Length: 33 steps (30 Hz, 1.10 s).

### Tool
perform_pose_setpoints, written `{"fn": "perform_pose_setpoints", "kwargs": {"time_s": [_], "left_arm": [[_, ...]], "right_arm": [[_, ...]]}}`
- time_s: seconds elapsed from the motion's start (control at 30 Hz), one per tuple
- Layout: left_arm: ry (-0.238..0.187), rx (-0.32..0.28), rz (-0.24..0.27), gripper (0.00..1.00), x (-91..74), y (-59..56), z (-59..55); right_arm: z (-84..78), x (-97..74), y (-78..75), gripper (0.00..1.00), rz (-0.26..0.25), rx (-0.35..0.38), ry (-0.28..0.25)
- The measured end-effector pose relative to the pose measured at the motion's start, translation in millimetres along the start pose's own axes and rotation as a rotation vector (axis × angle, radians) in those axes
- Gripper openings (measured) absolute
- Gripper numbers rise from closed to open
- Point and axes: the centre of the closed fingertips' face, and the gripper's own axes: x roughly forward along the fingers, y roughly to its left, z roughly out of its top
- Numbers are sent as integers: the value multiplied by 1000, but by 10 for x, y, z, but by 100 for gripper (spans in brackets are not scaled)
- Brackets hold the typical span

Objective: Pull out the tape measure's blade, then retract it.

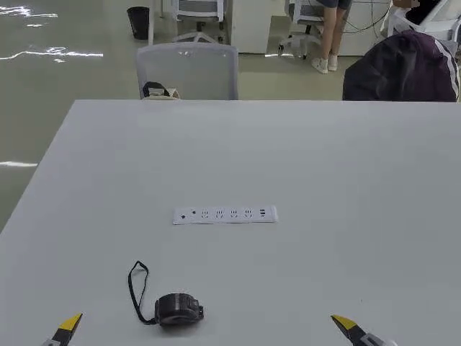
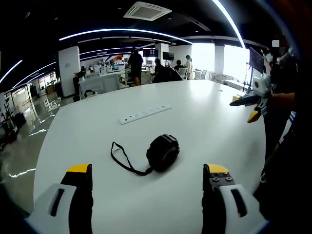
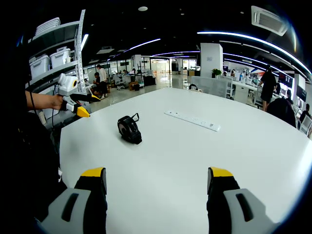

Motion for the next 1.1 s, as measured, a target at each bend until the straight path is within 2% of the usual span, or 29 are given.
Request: {"fn": "perform_pose_setpoints", "kwargs": {"time_s": [0.13, 0.27, 0.4, 0.6, 0.97, 1.1], "left_arm": [[7, 8, -5, 91, 1, 8, -21], [5, 21, -1, 93, 1, 6, -19], [13, 6, -3, 84, -9, -15, -6], [-13, 14, 12, 79, -23, 30, 35], [-16, 13, 33, 74, -26, 103, 17], [-23, 7, 36, 74, -31, 95, 42]], "right_arm": [[-9, 5, -5, 86, -2, 1, 3], [-1, 2, 0, 86, -1, 0, 1], [-23, 1, -6, 86, -4, 2, 10], [-47, -6, 10, 86, -3, -1, 22], [-40, -7, -4, 86, -6, -3, 19], [-30, -11, 9, 86, -3, -5, 19]]}}
